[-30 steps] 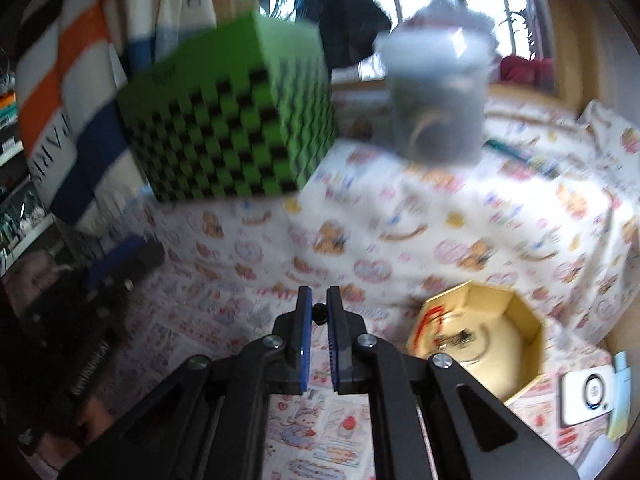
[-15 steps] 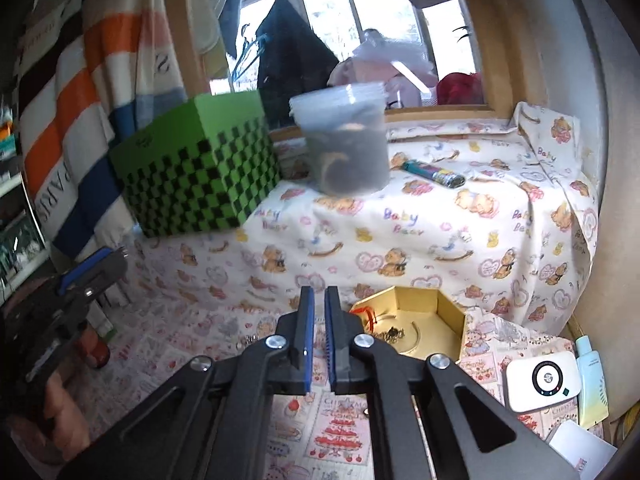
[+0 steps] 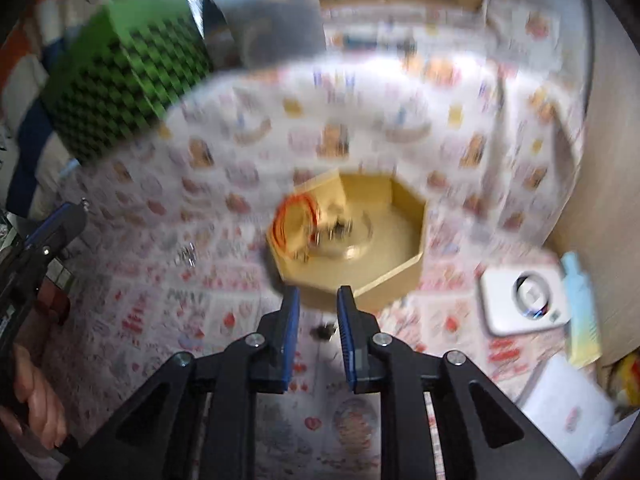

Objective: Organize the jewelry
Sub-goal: 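Carry the ring and charm over the gold box and open both tools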

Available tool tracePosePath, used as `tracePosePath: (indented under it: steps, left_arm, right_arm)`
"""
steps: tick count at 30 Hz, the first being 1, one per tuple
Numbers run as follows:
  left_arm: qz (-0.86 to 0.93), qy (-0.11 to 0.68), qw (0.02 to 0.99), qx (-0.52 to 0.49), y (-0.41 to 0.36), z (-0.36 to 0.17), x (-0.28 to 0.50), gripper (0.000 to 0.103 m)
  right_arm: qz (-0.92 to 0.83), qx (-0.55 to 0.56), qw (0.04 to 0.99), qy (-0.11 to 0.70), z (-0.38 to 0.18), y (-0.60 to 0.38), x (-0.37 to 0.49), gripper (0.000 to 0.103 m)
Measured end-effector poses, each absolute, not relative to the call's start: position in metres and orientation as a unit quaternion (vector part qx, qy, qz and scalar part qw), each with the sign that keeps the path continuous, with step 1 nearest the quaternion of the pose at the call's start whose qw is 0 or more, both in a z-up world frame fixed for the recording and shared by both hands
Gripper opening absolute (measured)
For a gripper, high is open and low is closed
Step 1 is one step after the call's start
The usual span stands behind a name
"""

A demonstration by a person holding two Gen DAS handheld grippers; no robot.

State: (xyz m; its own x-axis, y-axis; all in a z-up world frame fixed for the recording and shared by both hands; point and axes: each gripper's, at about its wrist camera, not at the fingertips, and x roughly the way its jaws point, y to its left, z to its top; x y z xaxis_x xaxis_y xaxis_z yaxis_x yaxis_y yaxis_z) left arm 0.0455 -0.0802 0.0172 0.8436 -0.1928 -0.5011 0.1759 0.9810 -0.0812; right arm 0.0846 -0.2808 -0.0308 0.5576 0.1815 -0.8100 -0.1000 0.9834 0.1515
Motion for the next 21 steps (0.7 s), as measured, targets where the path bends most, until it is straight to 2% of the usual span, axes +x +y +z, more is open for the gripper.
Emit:
tracePosePath:
  steps: [11, 15, 21]
  left_arm:
    - [-0.068, 0.292, 0.954, -0.027, -0.065, -0.003, 0.065, 0.020]
    - [-0.066, 0.290, 0.955, -0.019, -0.066, -0.004, 0.063, 0.020]
    - [-0.069, 0.284, 0.956, -0.009, -0.070, -0.003, 0.062, 0.020]
  right_arm:
    - [0.065, 0.016, 0.866, 0.496, -0.052, -0.271, 0.088, 0.016]
    - [0.068, 0.014, 0.863, 0.500, -0.056, -0.269, 0.089, 0.010]
    - [0.074, 0.013, 0.865, 0.496, -0.058, -0.264, 0.092, 0.008]
